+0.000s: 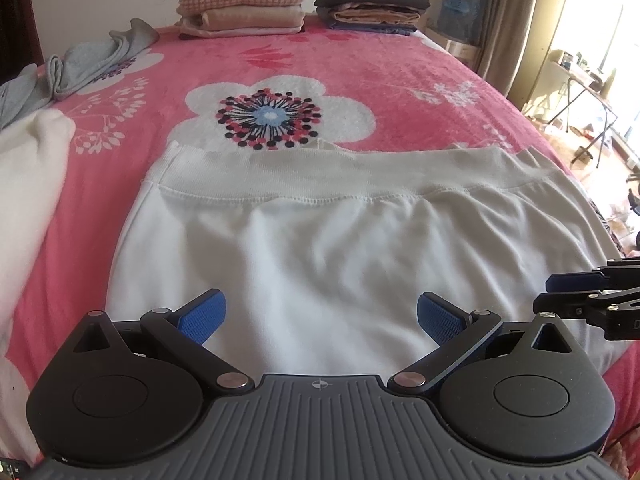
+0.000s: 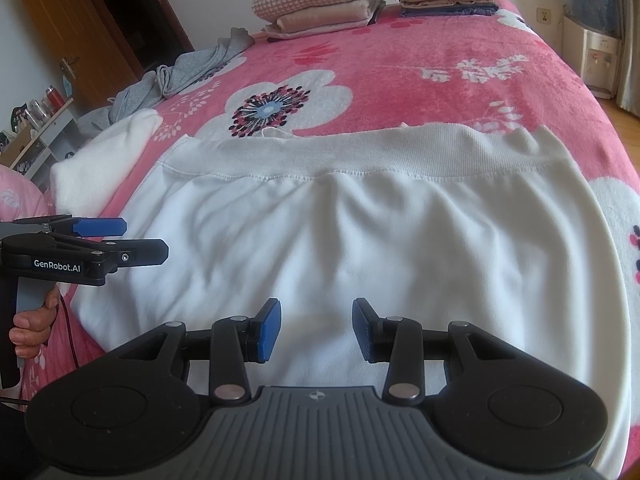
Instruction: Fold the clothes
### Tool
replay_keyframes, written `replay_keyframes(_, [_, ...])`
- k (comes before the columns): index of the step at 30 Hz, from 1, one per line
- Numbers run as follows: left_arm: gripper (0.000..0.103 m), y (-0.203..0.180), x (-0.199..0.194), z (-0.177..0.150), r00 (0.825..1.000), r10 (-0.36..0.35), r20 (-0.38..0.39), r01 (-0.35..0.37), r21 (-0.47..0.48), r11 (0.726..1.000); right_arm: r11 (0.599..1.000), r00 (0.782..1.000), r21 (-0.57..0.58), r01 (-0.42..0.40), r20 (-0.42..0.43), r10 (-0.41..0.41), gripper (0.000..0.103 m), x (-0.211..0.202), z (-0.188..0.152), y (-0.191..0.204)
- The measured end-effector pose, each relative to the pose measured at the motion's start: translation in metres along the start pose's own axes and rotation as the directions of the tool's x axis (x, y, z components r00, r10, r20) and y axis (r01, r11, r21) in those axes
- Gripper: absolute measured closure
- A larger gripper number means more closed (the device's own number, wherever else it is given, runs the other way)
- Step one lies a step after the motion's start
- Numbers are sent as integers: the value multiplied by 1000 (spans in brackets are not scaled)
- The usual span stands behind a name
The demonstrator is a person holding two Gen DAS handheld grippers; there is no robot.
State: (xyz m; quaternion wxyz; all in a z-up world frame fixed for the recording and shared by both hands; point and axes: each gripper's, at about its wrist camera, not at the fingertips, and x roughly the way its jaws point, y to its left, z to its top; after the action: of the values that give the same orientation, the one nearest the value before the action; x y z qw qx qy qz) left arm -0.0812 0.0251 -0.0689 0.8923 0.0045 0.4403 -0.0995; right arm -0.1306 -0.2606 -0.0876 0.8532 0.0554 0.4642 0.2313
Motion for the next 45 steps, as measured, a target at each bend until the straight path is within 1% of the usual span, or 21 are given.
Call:
replay_keyframes(9, [0, 2, 1, 0, 1000, -2, -6, 2, -16, 1000, 1000, 1000, -2, -1, 1, 1, 61, -1, 0, 0])
replay_keyframes(45, [0, 4, 5, -2, 1000, 2, -19, -3, -19, 1000, 1000, 1000, 7, -3, -1, 3, 61, -1, -1, 0])
